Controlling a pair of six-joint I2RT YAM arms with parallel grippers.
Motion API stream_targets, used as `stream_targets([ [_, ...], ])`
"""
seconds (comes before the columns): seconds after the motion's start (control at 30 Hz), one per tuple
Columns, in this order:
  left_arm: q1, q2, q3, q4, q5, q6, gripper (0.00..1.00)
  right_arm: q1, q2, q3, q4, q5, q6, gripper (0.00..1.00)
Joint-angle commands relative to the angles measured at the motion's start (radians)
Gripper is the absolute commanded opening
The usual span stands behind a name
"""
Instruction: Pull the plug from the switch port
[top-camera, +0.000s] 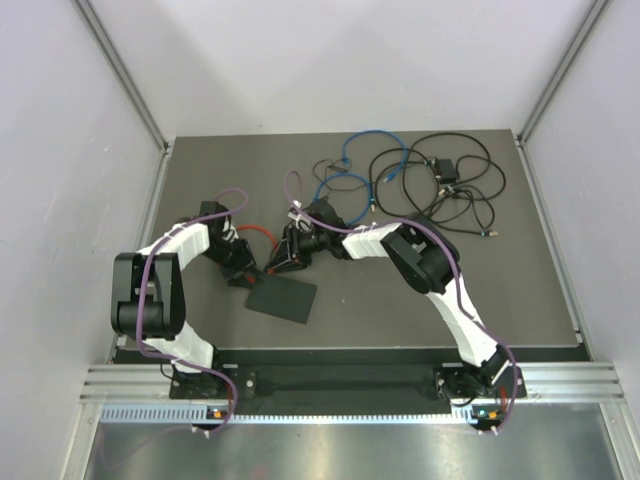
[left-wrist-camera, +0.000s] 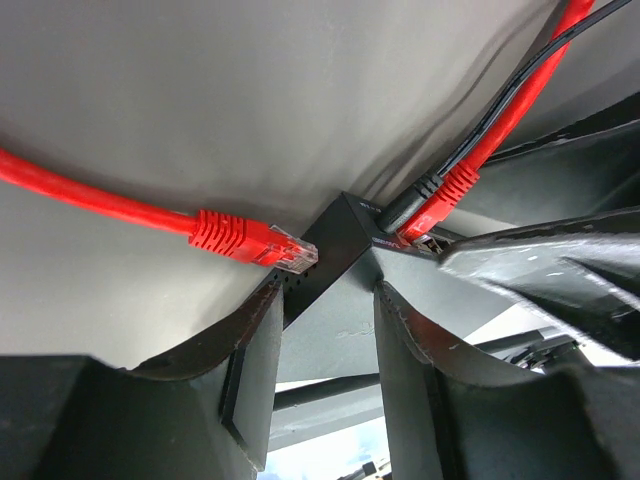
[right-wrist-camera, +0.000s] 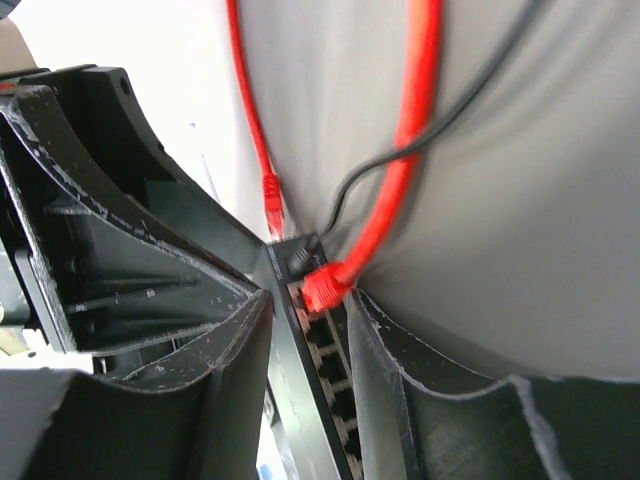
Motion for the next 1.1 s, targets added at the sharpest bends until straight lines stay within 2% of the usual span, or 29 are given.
stream_targets([
  [0.0,-0.001,0.000,-0.025,0.021,0.001,0.007,0.45,0.032,0.030,0.046,0.026,0.007,0.003,0.37],
  [0.33,-0.003,0.003,-0.023,0.021,-0.001,0.007,0.45,0.036,0.041,0.021,0.046,0.001,0.000,0.32],
  [0.4,-0.003,0.002,-0.025,0.023,-0.002,0.007,0.45,0.039,0.047,0.026,0.039,0.007,-0.003,0.28],
  [0.77,-0.006,0.003,-0.022,0.023,-0.004,0.007,0.45,0.058,0.058,0.046,0.008,0.027,-0.020,0.29],
  [0.93,-0.007,0.000,-0.022,0.023,-0.009,0.004,0.45,0.070,0.062,0.077,-0.105,0.062,-0.081,0.29],
  [1.07,-0.009,-0.006,-0.029,0.026,-0.015,-0.002,0.44,0.078,0.064,0.094,-0.175,0.121,-0.124,0.15],
])
